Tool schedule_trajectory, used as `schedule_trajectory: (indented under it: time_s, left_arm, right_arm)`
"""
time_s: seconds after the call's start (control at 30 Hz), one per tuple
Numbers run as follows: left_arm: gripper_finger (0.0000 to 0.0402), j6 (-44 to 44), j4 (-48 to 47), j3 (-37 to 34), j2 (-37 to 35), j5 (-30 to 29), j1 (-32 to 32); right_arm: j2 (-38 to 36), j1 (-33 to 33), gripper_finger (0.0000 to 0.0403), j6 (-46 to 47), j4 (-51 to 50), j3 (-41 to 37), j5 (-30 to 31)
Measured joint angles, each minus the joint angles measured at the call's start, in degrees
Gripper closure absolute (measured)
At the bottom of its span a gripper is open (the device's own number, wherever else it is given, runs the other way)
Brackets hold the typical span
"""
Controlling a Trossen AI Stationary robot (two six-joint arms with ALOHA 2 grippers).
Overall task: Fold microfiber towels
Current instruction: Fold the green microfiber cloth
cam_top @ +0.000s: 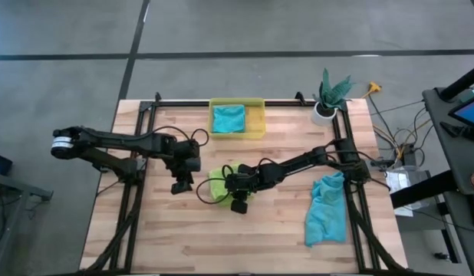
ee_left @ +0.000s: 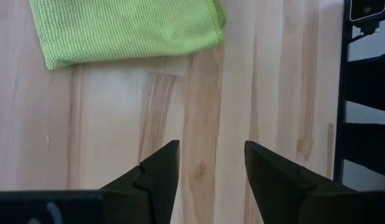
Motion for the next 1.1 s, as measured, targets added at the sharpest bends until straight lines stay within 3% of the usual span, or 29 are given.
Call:
schedule_trajectory:
  time_s: [0.13, 0.23, 0.37, 0.67, 0.93, 1.1]
  left_arm:
    - [0.0236, 1.3, 0.01, 0.0, 0.0, 0.0, 0.0]
    - [0.0236, 1.25, 0.0, 0.0, 0.0, 0.0, 0.0]
    - [0.0236, 1.27, 0.0, 0.0, 0.0, 0.02, 0.0]
    - [0.0236, 1.28, -0.11, 0.0, 0.0, 0.1, 0.0]
    - [0.0236, 1.35, -0.04, -0.01, 0.22, 0.37, 0.0]
    - [0.0236, 2.41, 0.03, 0.0, 0.22, 0.37, 0.0]
  right_arm:
    - [-0.09, 0.25, 0.0385, -1.03, -0.41, 1.65, -0.05]
    - [-0.13, 0.51, 0.0393, -1.7, -0.41, 3.23, -0.02]
    - [-0.2, 1.05, 0.0394, -2.13, -0.76, 4.39, -1.37]
    - [3.49, 1.57, 0.0394, 2.29, -1.08, 3.76, -12.79]
    - [3.53, 1.53, 0.0391, 3.5, -0.73, 3.8, -13.68]
    - [2.44, 1.53, 0.0366, 3.91, -1.85, 3.8, -15.51]
